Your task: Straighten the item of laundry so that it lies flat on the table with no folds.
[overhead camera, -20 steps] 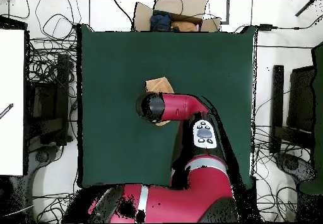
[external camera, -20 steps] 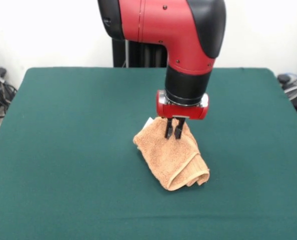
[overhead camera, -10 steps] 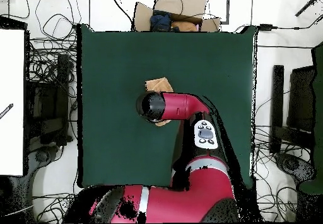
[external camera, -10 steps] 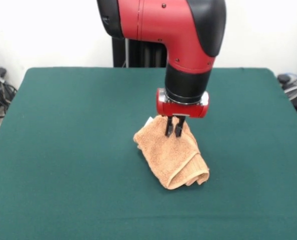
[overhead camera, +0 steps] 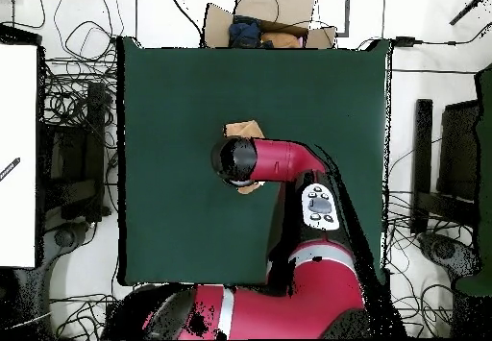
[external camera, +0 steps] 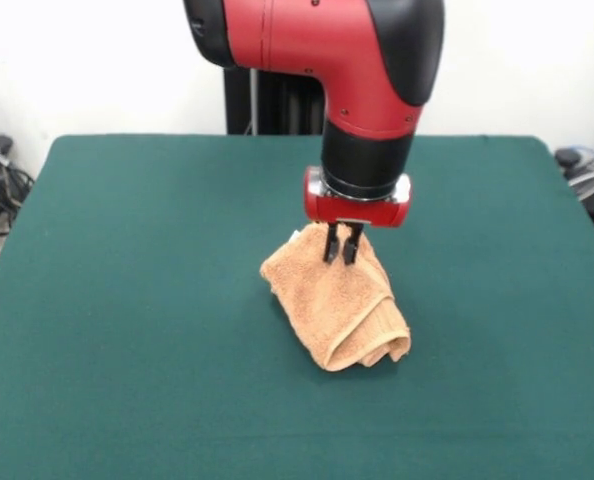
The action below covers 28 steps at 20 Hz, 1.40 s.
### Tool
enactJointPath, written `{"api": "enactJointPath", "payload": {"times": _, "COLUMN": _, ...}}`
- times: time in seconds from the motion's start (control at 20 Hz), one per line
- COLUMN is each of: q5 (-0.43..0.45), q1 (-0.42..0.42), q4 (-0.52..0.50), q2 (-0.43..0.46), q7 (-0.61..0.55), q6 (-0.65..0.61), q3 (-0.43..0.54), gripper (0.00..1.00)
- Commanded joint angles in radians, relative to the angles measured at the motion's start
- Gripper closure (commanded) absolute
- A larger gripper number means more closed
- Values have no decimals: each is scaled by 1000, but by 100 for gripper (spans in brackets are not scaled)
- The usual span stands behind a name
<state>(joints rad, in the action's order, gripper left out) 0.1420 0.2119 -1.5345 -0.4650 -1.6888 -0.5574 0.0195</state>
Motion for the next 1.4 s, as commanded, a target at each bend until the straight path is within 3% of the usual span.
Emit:
{"api": "enactJointPath", "payload": {"times": 0.05, "q5": -7, "q1": 46, "q4": -60, "q2": -14, "q7": -23, "q6": -122, "q3": 68, "gripper": 100}}
{"api": "enactJointPath", "payload": {"times": 1.4, "q5": -13, "q1": 42, "q4": -72, "q2": -63, "q7": -45, "q6": -195, "q3": 74, "gripper": 100}}
